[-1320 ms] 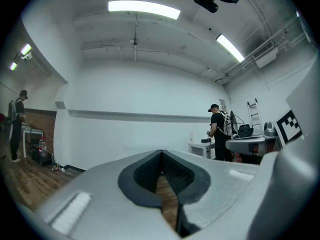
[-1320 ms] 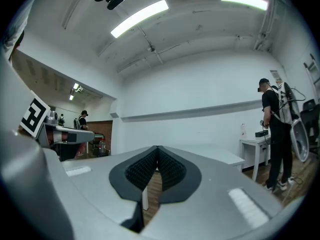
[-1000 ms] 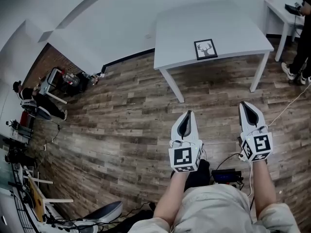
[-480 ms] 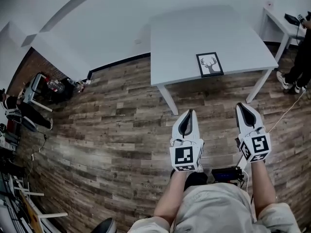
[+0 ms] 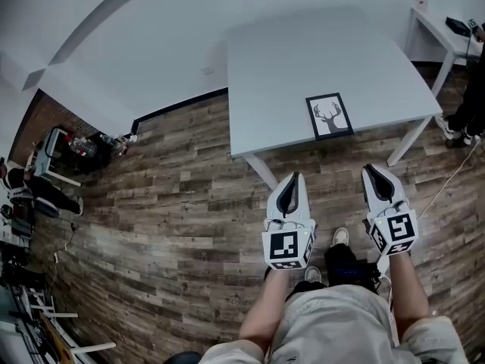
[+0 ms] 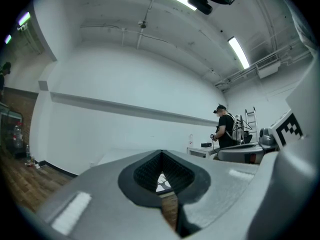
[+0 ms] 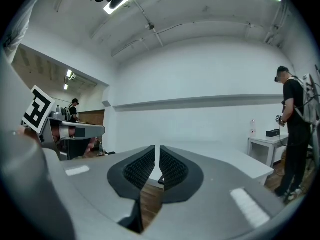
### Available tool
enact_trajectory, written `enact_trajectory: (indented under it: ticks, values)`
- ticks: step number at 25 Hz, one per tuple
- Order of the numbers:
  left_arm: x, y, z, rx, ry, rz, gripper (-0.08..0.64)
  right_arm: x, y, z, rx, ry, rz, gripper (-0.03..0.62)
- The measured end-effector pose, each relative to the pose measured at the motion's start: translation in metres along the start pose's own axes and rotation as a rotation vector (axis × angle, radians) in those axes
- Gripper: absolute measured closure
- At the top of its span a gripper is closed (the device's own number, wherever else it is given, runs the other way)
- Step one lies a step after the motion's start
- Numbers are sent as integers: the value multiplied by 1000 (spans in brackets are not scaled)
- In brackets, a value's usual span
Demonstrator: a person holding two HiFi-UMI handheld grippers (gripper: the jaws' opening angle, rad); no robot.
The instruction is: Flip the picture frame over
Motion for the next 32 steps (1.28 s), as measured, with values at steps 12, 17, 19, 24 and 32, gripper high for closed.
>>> enact_trajectory:
  ticks: [12,17,19,24,32]
  values:
    - [16,-136,24,-30,-8,-62,560,111,-95,13,-19,-42,-71,537]
    - [2,-159,30,-41,-17,-76,560,122,-125,25,-59,-60,-89,531]
    - [-7,-165,30,-42,-15,-74,560,118,-137,31,-95,-34,-100,522]
    - [-26,-175,35,-48,2,-71,560,99,-166,68,-270,162,-150,475]
    - [-28,-185,50,-68,9,-52,560,95,-199,174,-690,777,-147,417]
Point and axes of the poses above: the fingertips, and each gripper's own axes: y backward along the fingers, x to its right, z out of its underside, the point moved 2 cm from there along y, backward along the fingers, and after that the axes turned 11 degrees about -z, right-handed, at the moved point
